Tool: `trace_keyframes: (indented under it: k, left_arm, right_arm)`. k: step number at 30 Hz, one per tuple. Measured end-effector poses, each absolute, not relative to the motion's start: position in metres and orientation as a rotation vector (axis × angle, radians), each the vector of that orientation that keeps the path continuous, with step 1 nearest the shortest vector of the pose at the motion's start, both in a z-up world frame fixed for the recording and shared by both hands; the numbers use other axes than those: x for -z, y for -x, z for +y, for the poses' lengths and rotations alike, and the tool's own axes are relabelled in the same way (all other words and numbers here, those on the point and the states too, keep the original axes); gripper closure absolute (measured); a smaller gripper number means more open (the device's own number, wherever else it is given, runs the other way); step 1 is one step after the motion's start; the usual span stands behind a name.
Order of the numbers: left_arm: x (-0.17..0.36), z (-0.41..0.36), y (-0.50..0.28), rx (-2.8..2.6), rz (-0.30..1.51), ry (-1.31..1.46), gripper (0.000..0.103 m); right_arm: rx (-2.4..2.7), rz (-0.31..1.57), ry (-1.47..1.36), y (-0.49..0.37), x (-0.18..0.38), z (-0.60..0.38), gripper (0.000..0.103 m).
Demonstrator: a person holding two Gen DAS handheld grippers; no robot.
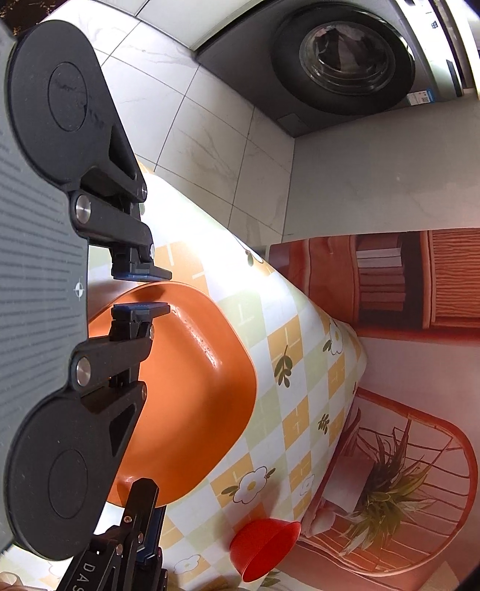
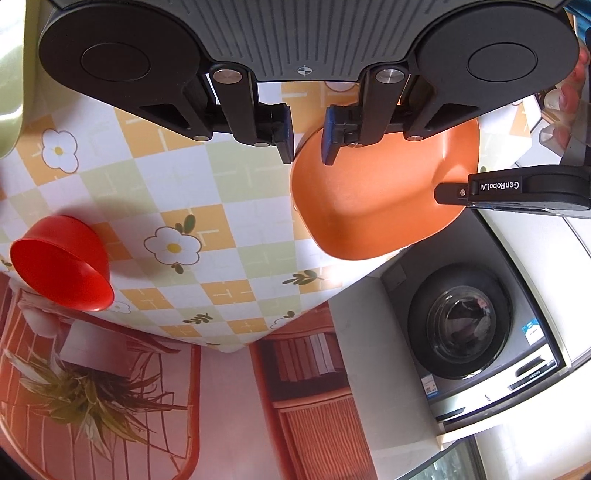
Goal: Organize plates and bowls
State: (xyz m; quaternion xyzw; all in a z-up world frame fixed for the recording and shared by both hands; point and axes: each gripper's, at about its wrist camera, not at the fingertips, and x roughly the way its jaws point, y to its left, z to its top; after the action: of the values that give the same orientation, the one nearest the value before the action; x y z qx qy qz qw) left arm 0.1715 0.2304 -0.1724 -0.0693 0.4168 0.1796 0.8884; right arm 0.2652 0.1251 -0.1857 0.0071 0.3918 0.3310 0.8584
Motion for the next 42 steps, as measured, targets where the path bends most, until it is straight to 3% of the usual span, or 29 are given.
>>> trace_keyframes:
  k: [26, 42]
  left_arm:
    - [0.118, 0.127, -0.200, -0.164, 0.811, 0.000, 0.091]
    - [0.115, 0.027, -0.239, 0.046, 0.847, -0.082, 0.091]
  right_arm:
    - [-0.513, 0.655, -0.219, -0.253, 0.130, 0.002, 0.092]
    - [-0.298, 0.574, -0.366, -0.235, 0.135, -0.107, 0.092]
